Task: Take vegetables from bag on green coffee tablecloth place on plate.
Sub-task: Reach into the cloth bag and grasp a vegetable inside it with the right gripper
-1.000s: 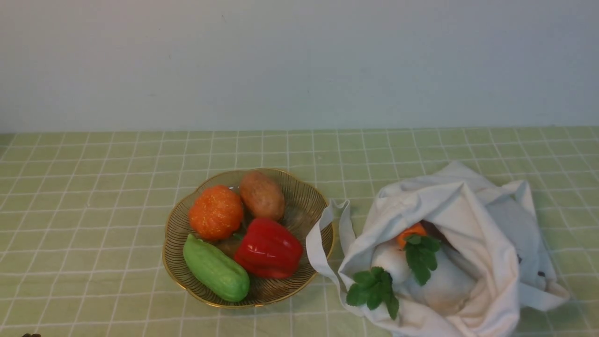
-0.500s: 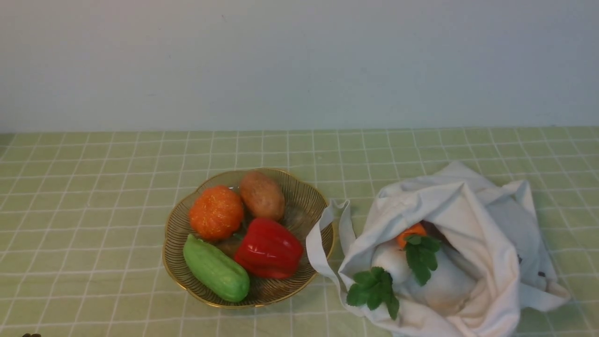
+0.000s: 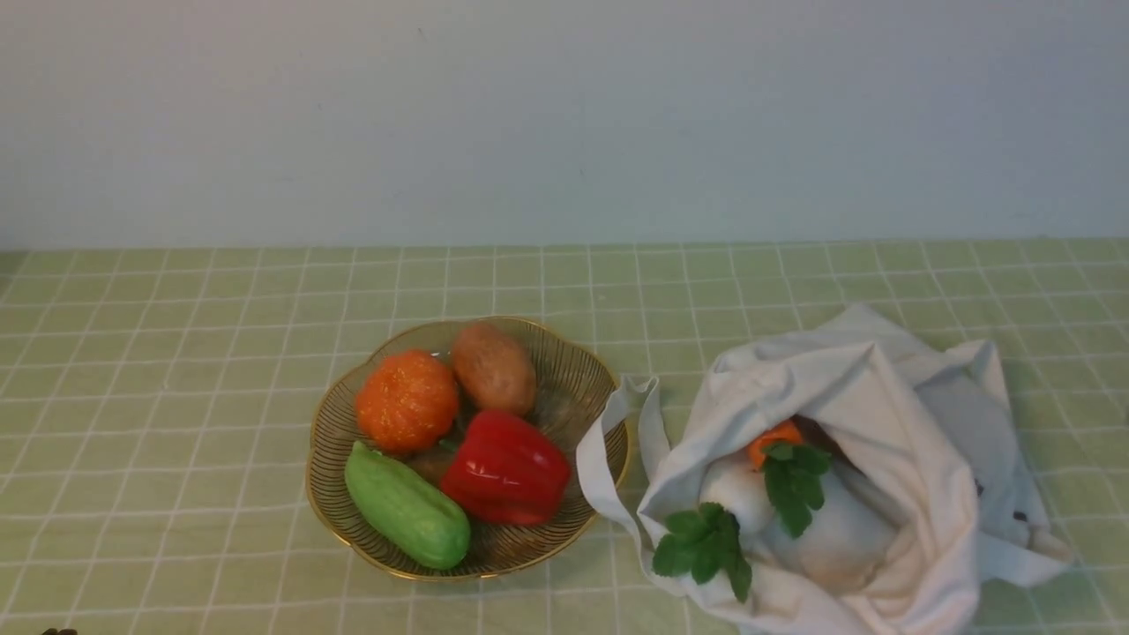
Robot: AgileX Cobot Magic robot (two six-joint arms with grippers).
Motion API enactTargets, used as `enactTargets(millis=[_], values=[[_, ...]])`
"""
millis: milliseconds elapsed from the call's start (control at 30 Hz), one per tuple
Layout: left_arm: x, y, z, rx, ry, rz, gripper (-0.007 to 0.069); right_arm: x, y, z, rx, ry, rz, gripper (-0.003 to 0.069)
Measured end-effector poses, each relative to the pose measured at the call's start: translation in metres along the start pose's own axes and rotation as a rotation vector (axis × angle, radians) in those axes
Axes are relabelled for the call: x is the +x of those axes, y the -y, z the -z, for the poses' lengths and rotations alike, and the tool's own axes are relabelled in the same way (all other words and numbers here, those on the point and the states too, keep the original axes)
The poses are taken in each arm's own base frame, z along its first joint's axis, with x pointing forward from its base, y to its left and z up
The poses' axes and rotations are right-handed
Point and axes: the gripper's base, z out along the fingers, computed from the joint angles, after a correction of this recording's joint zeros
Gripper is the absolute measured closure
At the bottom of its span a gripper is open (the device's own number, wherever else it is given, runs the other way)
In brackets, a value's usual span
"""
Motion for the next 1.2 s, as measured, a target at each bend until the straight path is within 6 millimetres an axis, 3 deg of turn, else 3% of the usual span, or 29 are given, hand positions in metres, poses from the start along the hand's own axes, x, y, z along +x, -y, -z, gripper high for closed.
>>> enactTargets(millis=[67, 200, 333, 400, 667, 767, 867, 933, 1067, 1200], values=[[0.0, 0.0, 0.0, 0.0, 0.0, 0.0, 0.0629, -0.014, 0.008, -0.019, 0.002, -0.157, 0.008, 0.0672], [0.0, 0.0, 0.0, 0.0, 0.0, 0.0, 0.0629, -0.038, 0.025, -0.049, 0.046, -0.282, 0.008, 0.0671], [0.0, 0.0, 0.0, 0.0, 0.0, 0.0, 0.0629, -0.043, 0.025, -0.073, 0.076, -0.343, 0.067, 0.0669], [0.0, 0.0, 0.0, 0.0, 0.0, 0.0, 0.0629, -0.042, 0.021, -0.079, 0.073, -0.361, 0.082, 0.0669], [0.0, 0.0, 0.0, 0.0, 0.0, 0.0, 0.0629, -0.016, -0.015, -0.136, 0.09, -0.513, 0.162, 0.0667], [0.0, 0.0, 0.0, 0.0, 0.0, 0.0, 0.0629, -0.001, -0.023, -0.167, 0.123, -0.567, 0.158, 0.0657], [0.0, 0.0, 0.0, 0.0, 0.0, 0.0, 0.0629, 0.006, -0.022, -0.185, 0.145, -0.584, 0.123, 0.0645], [0.0, 0.0, 0.0, 0.0, 0.0, 0.0, 0.0629, 0.015, -0.014, -0.21, 0.177, -0.611, 0.09, 0.0622], [0.0, 0.0, 0.0, 0.0, 0.0, 0.0, 0.0629, 0.022, -0.008, -0.229, 0.199, -0.615, 0.089, 0.0585], [0.0, 0.0, 0.0, 0.0, 0.0, 0.0, 0.0629, 0.025, -0.002, -0.251, 0.211, -0.558, 0.073, 0.0485]])
